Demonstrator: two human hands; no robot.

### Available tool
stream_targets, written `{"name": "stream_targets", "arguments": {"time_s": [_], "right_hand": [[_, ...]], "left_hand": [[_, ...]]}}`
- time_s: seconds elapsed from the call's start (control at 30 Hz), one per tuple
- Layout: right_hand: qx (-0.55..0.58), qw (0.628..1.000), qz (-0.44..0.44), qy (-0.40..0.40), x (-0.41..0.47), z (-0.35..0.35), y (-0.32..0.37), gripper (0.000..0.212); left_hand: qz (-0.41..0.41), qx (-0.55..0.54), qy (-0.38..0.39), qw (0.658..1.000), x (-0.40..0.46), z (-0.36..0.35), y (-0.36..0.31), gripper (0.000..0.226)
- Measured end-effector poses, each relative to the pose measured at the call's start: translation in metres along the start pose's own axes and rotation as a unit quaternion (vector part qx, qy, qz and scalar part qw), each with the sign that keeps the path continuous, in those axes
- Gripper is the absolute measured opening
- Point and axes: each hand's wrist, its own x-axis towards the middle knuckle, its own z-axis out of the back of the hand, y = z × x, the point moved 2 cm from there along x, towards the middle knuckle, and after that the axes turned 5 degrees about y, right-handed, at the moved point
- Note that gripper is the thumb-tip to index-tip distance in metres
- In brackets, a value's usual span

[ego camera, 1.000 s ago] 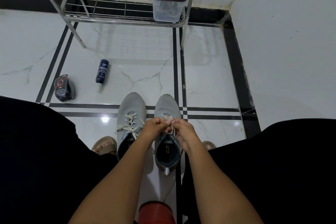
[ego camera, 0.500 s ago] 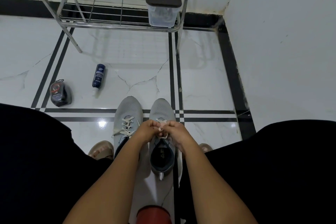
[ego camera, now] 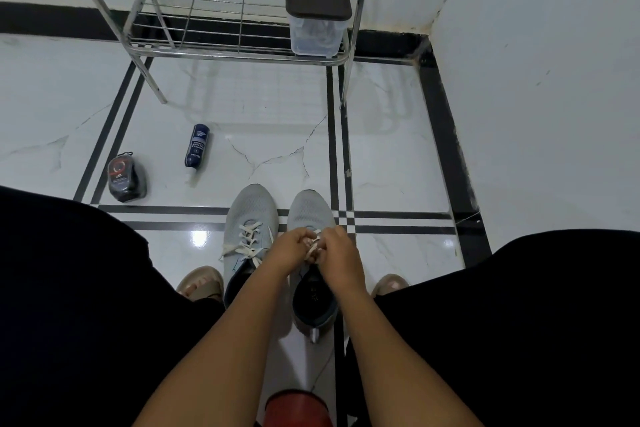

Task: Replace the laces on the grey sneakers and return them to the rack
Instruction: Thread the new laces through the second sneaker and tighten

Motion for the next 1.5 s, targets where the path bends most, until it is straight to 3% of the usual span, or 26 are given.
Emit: {"name": "stream_targets", "arguments": {"time_s": [0.13,0.27,0.33,0.43,0.53,0.67,1.2,1.3,1.4,1.5], "right_hand": [[0.175,0.983,-0.06,-0.018,0.0,0.003,-0.003,0.033],[0.349,0.924,-0.155,0.013,-0.001,0.0,-0.013,0.019],[0.397,0.899,-0.186,0.021,-0.003,-0.004,-0.018,0.016],[0.44,0.868,-0.231,0.014,-0.005,-0.009,-0.024,0.01],[0.483,0.822,-0.3,-0.021,-0.006,-0.01,-0.037,0.013],[0.504,0.774,-0.379,-0.055,-0.008,-0.013,-0.051,0.013],[0.444,0.759,-0.471,-0.067,-0.011,-0.006,-0.054,0.034],[0.402,0.798,-0.446,-0.056,-0.014,-0.003,-0.054,0.025],[0.401,0.843,-0.354,-0.057,-0.013,-0.003,-0.054,0.02],[0.356,0.885,-0.3,-0.007,-0.01,0.006,-0.044,0.029]], "left_hand": [[0.058,-0.182,0.054,0.98,0.001,-0.006,0.01,0.036],[0.098,-0.358,0.042,0.928,0.002,-0.012,0.02,0.033],[0.096,-0.308,0.027,0.946,0.003,-0.013,0.021,0.022],[0.065,-0.123,-0.052,0.989,0.01,-0.007,0.026,0.018],[0.065,-0.002,-0.153,0.986,0.006,0.001,0.033,0.016],[0.102,0.036,-0.206,0.973,0.003,0.004,0.038,0.023],[0.12,0.02,-0.24,0.963,0.005,0.004,0.041,0.027],[0.112,0.004,-0.225,0.968,0.005,0.006,0.043,0.023],[0.073,-0.021,-0.16,0.984,0.008,0.017,0.035,0.017],[0.036,0.011,-0.166,0.985,-0.004,0.031,0.014,0.016]]}}
